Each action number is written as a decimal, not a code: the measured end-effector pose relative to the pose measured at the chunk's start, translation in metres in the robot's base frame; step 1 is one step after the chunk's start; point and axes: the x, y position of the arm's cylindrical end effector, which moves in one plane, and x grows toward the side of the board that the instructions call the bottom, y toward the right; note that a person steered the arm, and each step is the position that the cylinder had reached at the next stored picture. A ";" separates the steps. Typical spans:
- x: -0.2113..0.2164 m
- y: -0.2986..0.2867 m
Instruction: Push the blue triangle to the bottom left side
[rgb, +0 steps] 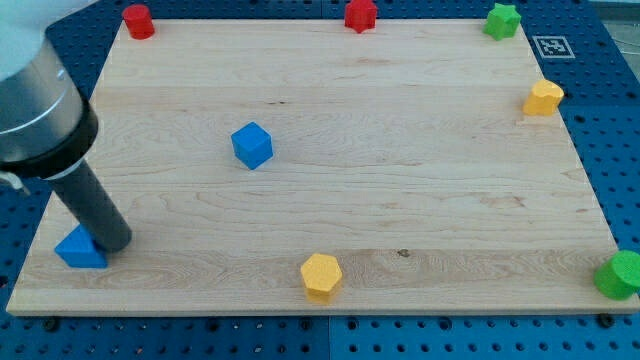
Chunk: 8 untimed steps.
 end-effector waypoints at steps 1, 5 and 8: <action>0.000 -0.013; -0.015 -0.015; -0.038 -0.030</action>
